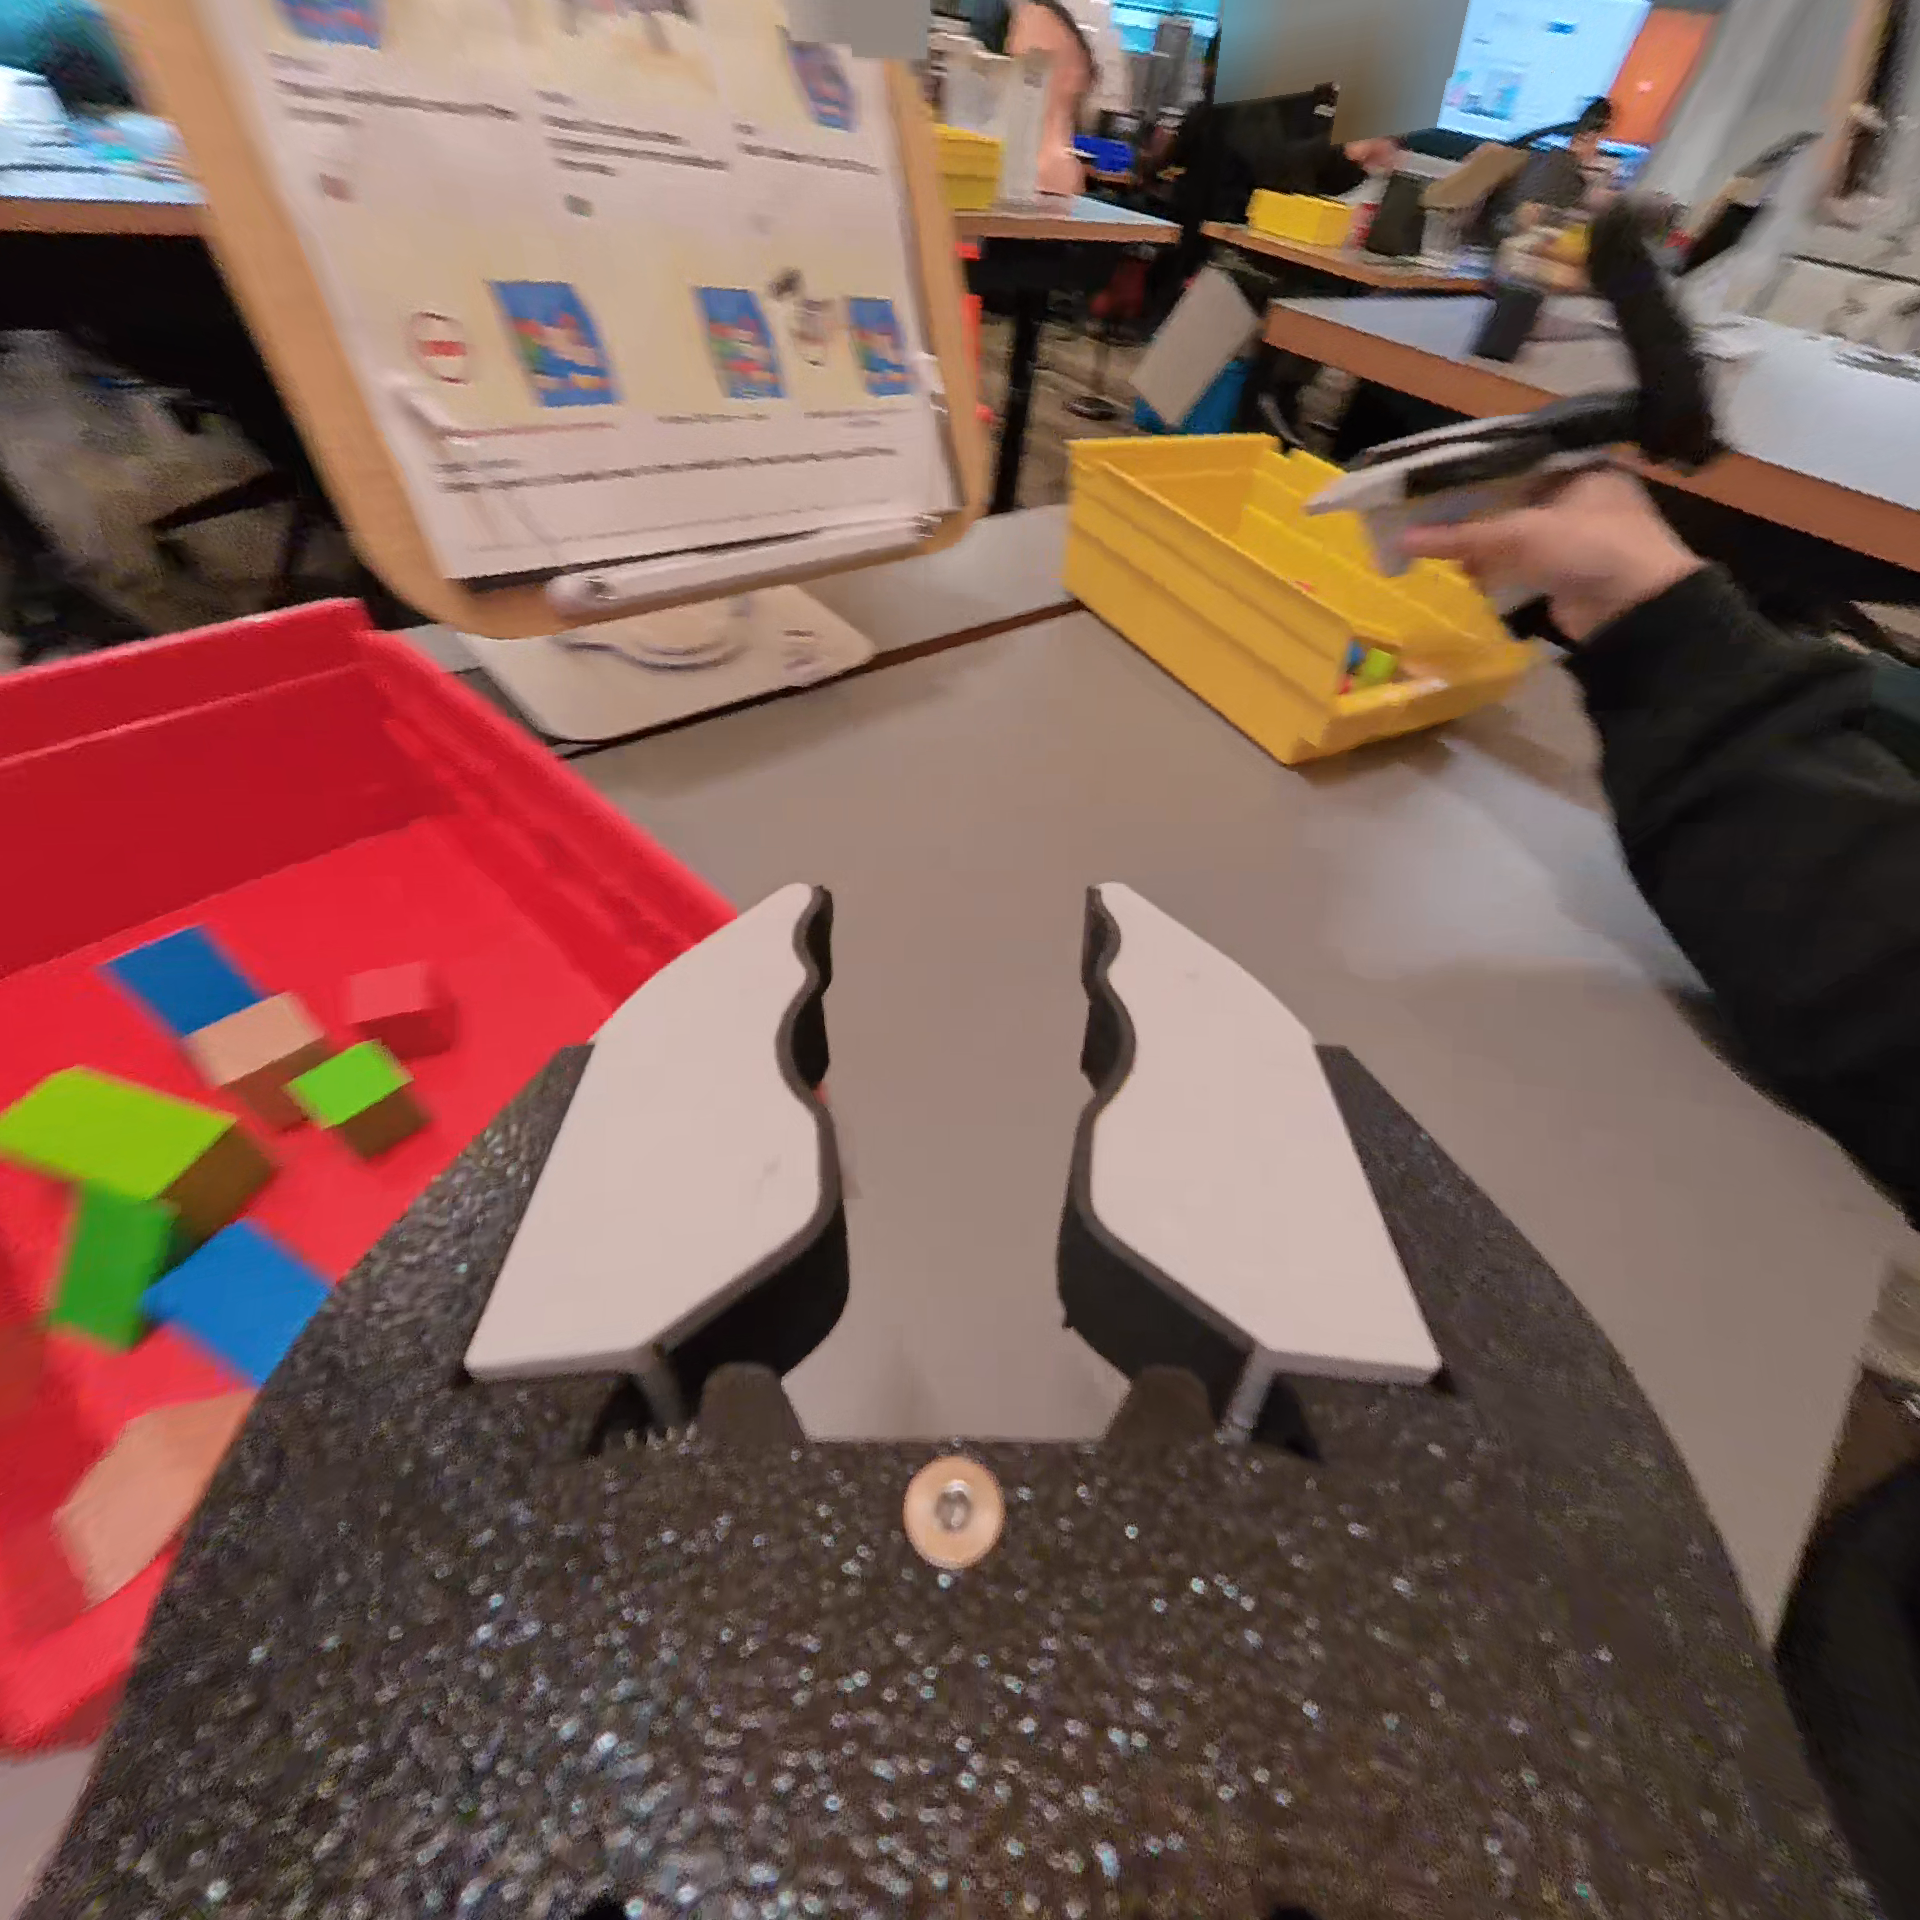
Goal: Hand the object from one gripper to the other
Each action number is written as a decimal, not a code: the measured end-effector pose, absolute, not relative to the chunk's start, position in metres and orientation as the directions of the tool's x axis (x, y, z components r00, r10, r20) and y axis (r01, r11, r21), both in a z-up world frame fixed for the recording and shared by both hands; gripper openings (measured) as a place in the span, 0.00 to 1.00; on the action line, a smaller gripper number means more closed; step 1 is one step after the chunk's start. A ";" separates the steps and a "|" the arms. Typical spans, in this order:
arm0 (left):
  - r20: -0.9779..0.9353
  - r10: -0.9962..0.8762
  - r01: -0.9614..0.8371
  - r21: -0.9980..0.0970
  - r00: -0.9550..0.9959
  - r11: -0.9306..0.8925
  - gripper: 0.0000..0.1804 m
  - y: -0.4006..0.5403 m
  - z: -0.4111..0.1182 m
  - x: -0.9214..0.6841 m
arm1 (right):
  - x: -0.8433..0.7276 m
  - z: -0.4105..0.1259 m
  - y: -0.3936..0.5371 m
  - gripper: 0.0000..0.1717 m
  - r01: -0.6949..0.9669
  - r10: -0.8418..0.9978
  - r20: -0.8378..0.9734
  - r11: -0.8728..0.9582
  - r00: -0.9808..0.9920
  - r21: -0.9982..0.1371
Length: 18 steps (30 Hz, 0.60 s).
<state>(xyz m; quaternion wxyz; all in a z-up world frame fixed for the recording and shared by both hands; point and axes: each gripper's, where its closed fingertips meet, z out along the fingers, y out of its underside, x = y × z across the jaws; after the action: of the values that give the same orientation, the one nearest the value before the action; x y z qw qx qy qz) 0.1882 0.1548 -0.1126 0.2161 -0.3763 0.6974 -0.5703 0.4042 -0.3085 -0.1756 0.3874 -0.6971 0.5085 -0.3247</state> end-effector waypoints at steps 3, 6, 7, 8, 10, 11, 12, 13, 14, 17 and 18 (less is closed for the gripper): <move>0.123 -0.858 -0.294 -0.955 -0.499 0.033 0.25 0.198 -0.100 0.208 | 0.392 -0.133 -0.290 0.45 -0.359 -0.953 0.008 -0.122 0.302 -0.925; 0.089 -0.884 -0.348 -0.933 -0.459 0.087 0.27 0.226 -0.097 0.229 | 0.379 -0.097 -0.255 0.44 -0.271 -0.913 -0.073 -0.043 0.402 -0.962; 0.076 -0.887 -0.379 -0.918 -0.455 0.116 0.27 0.232 -0.099 0.236 | 0.375 -0.087 -0.241 0.44 -0.243 -0.893 -0.099 -0.012 0.439 -0.970; 0.065 -0.886 -0.412 -0.899 -0.459 0.147 0.28 0.237 -0.103 0.244 | 0.371 -0.079 -0.227 0.43 -0.222 -0.870 -0.121 0.013 0.479 -0.975; 0.060 -0.887 -0.513 -0.833 -0.458 0.208 0.30 0.244 -0.118 0.260 | 0.364 -0.069 -0.203 0.42 -0.187 -0.823 -0.148 0.052 0.548 -0.981; 0.072 -0.883 -0.575 -0.783 -0.463 0.238 0.30 0.245 -0.129 0.266 | 0.364 -0.065 -0.194 0.42 -0.182 -0.804 -0.160 0.066 0.572 -0.981; 0.090 -0.878 -0.634 -0.727 -0.470 0.264 0.29 0.246 -0.142 0.272 | 0.364 -0.064 -0.185 0.42 -0.187 -0.786 -0.172 0.072 0.594 -0.980; 0.109 -0.885 -0.697 -0.662 -0.453 0.276 0.29 0.248 -0.156 0.277 | 0.363 -0.063 -0.178 0.41 -0.189 -0.771 -0.179 0.077 0.611 -0.979; 0.132 -0.908 -0.774 -0.580 -0.397 0.254 0.28 0.254 -0.172 0.280 | 0.361 -0.063 -0.170 0.41 -0.182 -0.757 -0.176 0.077 0.629 -0.980; 0.231 -0.955 -0.933 -0.345 -0.188 0.100 0.27 0.258 -0.211 0.283 | 0.356 -0.066 -0.154 0.41 -0.193 -0.729 -0.162 0.042 0.666 -0.980; 0.247 -0.958 -0.946 -0.317 -0.147 0.063 0.26 0.257 -0.219 0.287 | 0.356 -0.067 -0.152 0.41 -0.191 -0.727 -0.153 0.031 0.670 -0.981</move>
<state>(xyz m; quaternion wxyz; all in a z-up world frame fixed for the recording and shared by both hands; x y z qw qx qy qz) 0.2867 0.2571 -0.2194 0.0140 -0.6531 0.7289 -0.2049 0.3559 -0.1520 -0.0665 0.6289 -0.6628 0.3460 -0.2131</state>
